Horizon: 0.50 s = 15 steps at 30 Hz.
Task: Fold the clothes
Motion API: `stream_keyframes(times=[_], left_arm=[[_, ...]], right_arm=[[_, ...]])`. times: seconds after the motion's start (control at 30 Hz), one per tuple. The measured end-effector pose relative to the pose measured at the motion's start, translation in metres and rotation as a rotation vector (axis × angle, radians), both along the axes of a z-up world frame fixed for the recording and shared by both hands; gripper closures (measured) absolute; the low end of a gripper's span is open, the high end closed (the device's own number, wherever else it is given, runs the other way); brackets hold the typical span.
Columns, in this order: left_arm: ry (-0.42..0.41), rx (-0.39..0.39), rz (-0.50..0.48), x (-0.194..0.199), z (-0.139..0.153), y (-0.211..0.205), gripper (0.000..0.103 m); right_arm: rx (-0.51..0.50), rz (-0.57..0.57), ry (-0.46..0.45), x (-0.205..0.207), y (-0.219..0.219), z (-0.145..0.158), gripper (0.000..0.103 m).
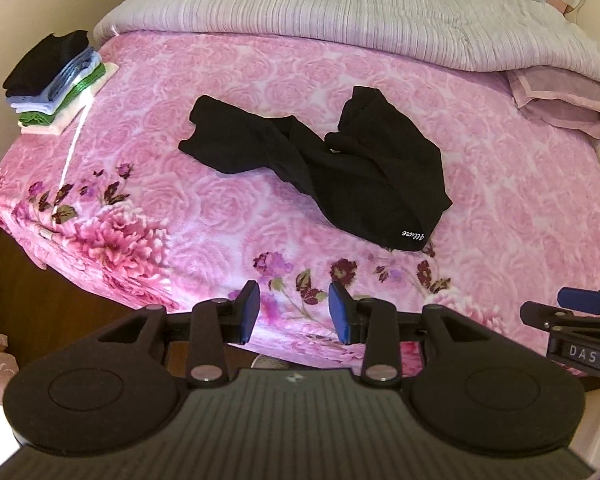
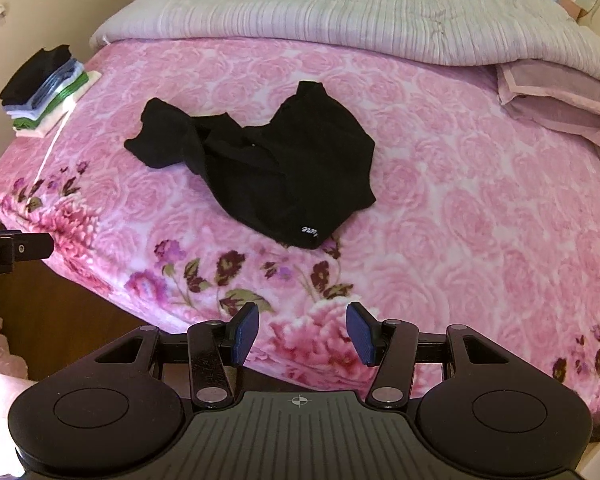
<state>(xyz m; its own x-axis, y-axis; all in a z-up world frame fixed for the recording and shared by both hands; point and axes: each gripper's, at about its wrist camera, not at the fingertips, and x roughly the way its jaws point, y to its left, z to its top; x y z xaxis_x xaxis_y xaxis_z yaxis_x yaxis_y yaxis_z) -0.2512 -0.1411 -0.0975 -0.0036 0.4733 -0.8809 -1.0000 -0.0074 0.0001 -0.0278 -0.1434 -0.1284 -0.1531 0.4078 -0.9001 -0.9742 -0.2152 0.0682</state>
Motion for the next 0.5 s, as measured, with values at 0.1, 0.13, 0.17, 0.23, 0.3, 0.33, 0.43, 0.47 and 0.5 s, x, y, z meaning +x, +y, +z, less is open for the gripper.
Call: stream_keyframes(times=[0.1,0.13,0.17,0.23,0.3,0.33,0.43,0.47,0.5], left_arm=[[-0.002,0.004,0.013,-0.002,0.004,-0.007,0.069],[-0.003,0.005,0.018,-0.003,0.005,-0.009,0.069],[-0.003,0.007,0.022,-0.003,0.006,-0.012,0.069],[0.006,0.007,0.023,-0.003,0.008,-0.015,0.069],[0.013,0.006,0.018,0.0,0.011,-0.017,0.069],[0.016,0.006,0.014,0.001,0.012,-0.017,0.069],[0.029,0.006,-0.012,0.008,0.015,-0.015,0.069],[0.034,0.008,-0.027,0.012,0.017,-0.014,0.069],[0.04,0.011,-0.042,0.016,0.018,-0.012,0.069]], right_arm=[[0.01,0.014,0.005,-0.001,-0.005,0.003,0.051],[0.015,0.019,0.005,-0.002,-0.007,0.004,0.051],[0.019,0.021,0.006,-0.002,-0.009,0.005,0.051],[0.026,0.023,0.01,-0.001,-0.011,0.007,0.051],[0.03,0.019,0.014,0.001,-0.013,0.008,0.051],[0.033,0.016,0.016,0.003,-0.014,0.009,0.051],[0.05,-0.005,0.024,0.008,-0.016,0.014,0.051],[0.057,-0.013,0.026,0.01,-0.017,0.016,0.051],[0.065,-0.021,0.027,0.013,-0.017,0.019,0.051]])
